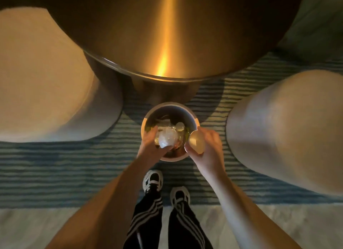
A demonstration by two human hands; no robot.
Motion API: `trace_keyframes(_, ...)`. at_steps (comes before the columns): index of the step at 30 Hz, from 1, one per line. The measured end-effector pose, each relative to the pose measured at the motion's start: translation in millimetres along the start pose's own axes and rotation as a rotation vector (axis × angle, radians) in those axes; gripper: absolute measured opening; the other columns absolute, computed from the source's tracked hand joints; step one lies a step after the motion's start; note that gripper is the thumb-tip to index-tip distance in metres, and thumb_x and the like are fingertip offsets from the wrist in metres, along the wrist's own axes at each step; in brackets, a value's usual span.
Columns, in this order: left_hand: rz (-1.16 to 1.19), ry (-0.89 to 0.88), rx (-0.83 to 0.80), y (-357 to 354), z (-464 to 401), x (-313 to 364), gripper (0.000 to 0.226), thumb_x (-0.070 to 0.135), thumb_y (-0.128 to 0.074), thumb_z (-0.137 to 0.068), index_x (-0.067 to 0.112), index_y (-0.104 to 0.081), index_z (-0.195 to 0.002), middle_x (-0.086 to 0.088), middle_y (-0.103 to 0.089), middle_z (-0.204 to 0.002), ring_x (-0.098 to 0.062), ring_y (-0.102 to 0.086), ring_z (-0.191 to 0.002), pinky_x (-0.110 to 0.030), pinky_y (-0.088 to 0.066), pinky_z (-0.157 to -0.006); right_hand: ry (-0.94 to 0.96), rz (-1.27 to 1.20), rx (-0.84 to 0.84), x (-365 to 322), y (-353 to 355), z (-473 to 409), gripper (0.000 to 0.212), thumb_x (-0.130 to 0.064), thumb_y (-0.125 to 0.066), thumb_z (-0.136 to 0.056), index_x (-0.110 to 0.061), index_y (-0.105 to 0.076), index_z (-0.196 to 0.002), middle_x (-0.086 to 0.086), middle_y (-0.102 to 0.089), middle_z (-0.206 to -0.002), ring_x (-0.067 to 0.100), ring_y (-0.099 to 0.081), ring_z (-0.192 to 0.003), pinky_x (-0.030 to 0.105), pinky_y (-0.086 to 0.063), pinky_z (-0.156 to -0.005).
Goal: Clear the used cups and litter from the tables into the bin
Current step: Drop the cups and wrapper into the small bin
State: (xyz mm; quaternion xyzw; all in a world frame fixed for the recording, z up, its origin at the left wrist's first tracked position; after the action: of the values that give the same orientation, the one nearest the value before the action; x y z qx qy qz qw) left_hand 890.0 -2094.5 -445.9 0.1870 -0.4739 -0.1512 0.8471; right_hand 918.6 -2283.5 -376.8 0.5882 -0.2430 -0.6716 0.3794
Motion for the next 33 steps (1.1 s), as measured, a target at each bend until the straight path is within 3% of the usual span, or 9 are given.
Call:
trace_keyframes(2, -0.133, -0.082, 0.074, -3, 1, -5, 0.056, 0.033, -0.077, -0.072, 0.031, -0.048, -0.120, 0.013, -0.053, -0.118, -0.004, -0.046, -0.109, -0.024, -0.045, -0.090, 0.038, -0.008, -0.028, 14, -16, -12, 0.056, -0.046, -0.071, -0.076, -0.024, -0.054, -0.125, -0.005, -0.053, -0.122, 0.007, -0.044, -0.113, 0.026, -0.045, -0.090)
trace_keyframes(4, -0.192, -0.120, 0.141, -2, 7, -7, 0.052, 0.026, -0.071, -0.078, 0.019, -0.050, -0.125, -0.003, -0.055, -0.122, -0.017, -0.050, -0.113, -0.043, -0.047, -0.093, 0.057, 0.011, -0.039, 22, -31, -25, 0.055, -0.050, -0.066, -0.079, -0.024, -0.053, -0.126, -0.005, -0.053, -0.123, 0.008, -0.044, -0.114, 0.029, -0.046, -0.091)
trace_keyframes(7, -0.283, -0.057, 0.214, 7, 21, -13, 0.055, 0.030, -0.064, -0.084, 0.019, -0.045, -0.134, -0.006, -0.055, -0.125, -0.024, -0.050, -0.117, -0.049, -0.041, -0.097, 0.085, -0.005, -0.026, 22, -52, -48, 0.064, -0.054, -0.063, -0.082, -0.018, -0.047, -0.133, 0.004, -0.049, -0.130, 0.018, -0.045, -0.118, 0.035, -0.044, -0.095)
trace_keyframes(9, -0.370, -0.012, 0.232, 11, 28, -18, 0.060, 0.039, -0.058, -0.087, 0.019, -0.040, -0.140, -0.007, -0.050, -0.135, -0.027, -0.042, -0.128, -0.051, -0.033, -0.104, 0.100, -0.025, -0.036, 21, -66, -63, 0.069, -0.054, -0.064, -0.081, -0.017, -0.042, -0.136, 0.008, -0.045, -0.134, 0.022, -0.043, -0.121, 0.039, -0.045, -0.095)
trace_keyframes(12, -0.404, 0.046, 0.287, 19, 38, -22, 0.062, 0.042, -0.054, -0.090, 0.019, -0.034, -0.145, -0.007, -0.038, -0.148, -0.026, -0.024, -0.141, -0.052, -0.020, -0.113, 0.011, 0.035, -0.120, 24, -89, -81, 0.075, -0.061, -0.063, -0.075, -0.028, -0.034, -0.137, 0.000, -0.039, -0.138, 0.020, -0.037, -0.127, 0.043, -0.042, -0.101)
trace_keyframes(16, -0.401, 0.095, 0.321, 32, 53, -20, 0.067, 0.050, -0.045, -0.092, 0.020, -0.024, -0.148, -0.008, -0.027, -0.154, -0.024, -0.012, -0.144, -0.052, -0.014, -0.115, 0.019, 0.123, -0.165, 20, -85, -75, 0.080, -0.057, -0.063, -0.078, -0.028, -0.028, -0.143, -0.001, -0.033, -0.148, 0.020, -0.027, -0.138, 0.044, -0.032, -0.111)
trace_keyframes(20, -0.399, 0.120, 0.360, 63, 88, 7, 0.077, 0.061, -0.036, -0.088, 0.016, -0.022, -0.149, -0.010, -0.026, -0.154, -0.023, -0.016, -0.144, -0.050, -0.017, -0.115, 0.066, 0.179, -0.191, -6, -37, -36, 0.076, -0.052, -0.059, -0.085, -0.025, -0.024, -0.148, 0.003, -0.027, -0.155, 0.021, -0.021, -0.142, 0.039, -0.025, -0.114)
trace_keyframes(27, -0.407, 0.165, 0.476, 145, 196, 81, 0.075, 0.056, -0.041, -0.090, 0.019, -0.018, -0.151, -0.007, -0.025, -0.155, -0.021, -0.017, -0.143, -0.045, -0.014, -0.116, 0.262, 0.135, -0.246, -123, 77, 44, 0.061, -0.047, -0.052, -0.092, -0.023, -0.034, -0.145, 0.001, -0.032, -0.152, 0.018, -0.024, -0.141, 0.035, -0.024, -0.115)
trace_keyframes(33, -0.448, 0.219, 0.687, 215, 303, 122, 0.073, 0.059, -0.035, -0.091, 0.014, -0.025, -0.148, -0.011, -0.033, -0.151, -0.026, -0.025, -0.140, -0.048, -0.020, -0.114, 0.506, 0.196, -0.330, -227, 131, 99, 0.055, -0.040, -0.051, -0.094, -0.018, -0.040, -0.143, 0.008, -0.033, -0.151, 0.025, -0.026, -0.139, 0.043, -0.026, -0.114)
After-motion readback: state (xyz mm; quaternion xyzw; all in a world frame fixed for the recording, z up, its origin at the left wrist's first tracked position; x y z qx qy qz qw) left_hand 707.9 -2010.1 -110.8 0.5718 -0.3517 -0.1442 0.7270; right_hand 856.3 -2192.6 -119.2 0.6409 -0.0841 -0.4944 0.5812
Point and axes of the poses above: each hand's wrist, its own z-axis away from the middle knuckle, its own y-axis out of the back of the hand, x = y × z, the point moved 6 cm from there along -z, towards the middle knuckle
